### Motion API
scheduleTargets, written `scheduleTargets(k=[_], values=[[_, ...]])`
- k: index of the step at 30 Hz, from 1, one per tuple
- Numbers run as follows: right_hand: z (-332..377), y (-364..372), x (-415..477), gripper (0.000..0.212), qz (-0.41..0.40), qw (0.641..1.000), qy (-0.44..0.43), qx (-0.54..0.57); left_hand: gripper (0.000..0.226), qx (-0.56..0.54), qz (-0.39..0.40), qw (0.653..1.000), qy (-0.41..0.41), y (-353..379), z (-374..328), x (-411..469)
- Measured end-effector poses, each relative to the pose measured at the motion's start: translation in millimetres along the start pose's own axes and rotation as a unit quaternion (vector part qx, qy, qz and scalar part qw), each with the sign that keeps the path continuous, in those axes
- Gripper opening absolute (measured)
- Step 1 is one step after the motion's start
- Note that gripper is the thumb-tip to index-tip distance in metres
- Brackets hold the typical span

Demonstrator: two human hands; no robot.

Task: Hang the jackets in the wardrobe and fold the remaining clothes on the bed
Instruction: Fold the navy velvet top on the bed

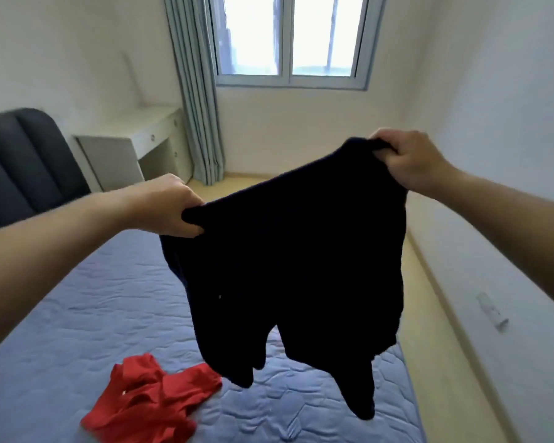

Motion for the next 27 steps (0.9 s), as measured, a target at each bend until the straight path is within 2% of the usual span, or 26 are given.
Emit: scheduleTargets(k=[2, 4, 6, 8, 9, 10, 11, 12, 13, 14, 15, 16, 18, 19, 22, 24, 25, 27], values=[[31, -60, 23, 0.014, -0.035, 0.999, -0.036, -0.002, 0.026, 0.163, -0.009, 0.987, -0.005, -54, 7, -4], [61, -101, 37, 0.014, -0.036, 0.997, -0.069, -0.004, 0.029, 0.257, -0.032, 0.965, -0.044, -104, 11, 1], [85, -130, 39, 0.017, -0.012, 0.997, -0.075, 0.008, 0.027, 0.314, -0.066, 0.943, -0.094, -146, 3, 4], [99, -147, 34, 0.023, 0.015, 0.997, -0.063, 0.041, 0.022, 0.301, -0.133, 0.930, -0.166, -175, -4, 5], [103, -154, 29, 0.025, 0.025, 0.996, -0.051, 0.065, 0.021, 0.240, -0.165, 0.931, -0.219, -185, -8, 3], [105, -157, 24, 0.026, 0.032, 0.994, -0.037, 0.094, 0.022, 0.129, -0.195, 0.933, -0.274, -191, -10, 2], [107, -159, 18, 0.025, 0.037, 0.991, -0.023, 0.123, 0.025, -0.029, -0.226, 0.920, -0.318, -195, -14, 3], [108, -158, 12, 0.024, 0.041, 0.988, -0.008, 0.150, 0.030, -0.213, -0.255, 0.875, -0.353, -195, -20, 6], [110, -156, 7, 0.022, 0.042, 0.984, 0.007, 0.172, 0.034, -0.379, -0.274, 0.801, -0.372, -196, -33, 9], [112, -153, 3, 0.020, 0.039, 0.980, 0.023, 0.194, 0.034, -0.497, -0.271, 0.738, -0.368, -195, -50, 14], [114, -149, 0, 0.019, 0.033, 0.975, 0.039, 0.218, 0.033, -0.572, -0.255, 0.703, -0.338, -196, -73, 20], [118, -143, -3, 0.019, 0.028, 0.968, 0.051, 0.245, 0.031, -0.627, -0.230, 0.683, -0.295, -195, -98, 26], [129, -131, -10, 0.019, 0.028, 0.949, 0.067, 0.307, 0.030, -0.691, -0.170, 0.669, -0.215, -193, -146, 35], [133, -125, -12, 0.020, 0.033, 0.938, 0.074, 0.336, 0.031, -0.693, -0.155, 0.676, -0.196, -190, -163, 38], [138, -103, -20, 0.025, 0.099, 0.897, 0.102, 0.419, 0.023, -0.643, -0.205, 0.709, -0.205, -184, -172, 45], [139, -95, -26, 0.028, 0.174, 0.861, 0.108, 0.466, 0.019, -0.625, -0.245, 0.708, -0.219, -184, -160, 43], [137, -95, -27, 0.031, 0.189, 0.856, 0.102, 0.471, 0.020, -0.626, -0.253, 0.706, -0.212, -185, -155, 40], [127, -98, -22, 0.034, 0.175, 0.879, 0.084, 0.436, 0.026, -0.648, -0.255, 0.698, -0.166, -193, -150, 36]])
Point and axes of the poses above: each hand's wrist, its own x-axis towards the middle knuckle, its own y-axis out of the palm, z = x × y, the point moved 7 cm from there along x, towards the middle knuckle, and after that the axes turned 10 degrees about -z, right-handed, at the moved point
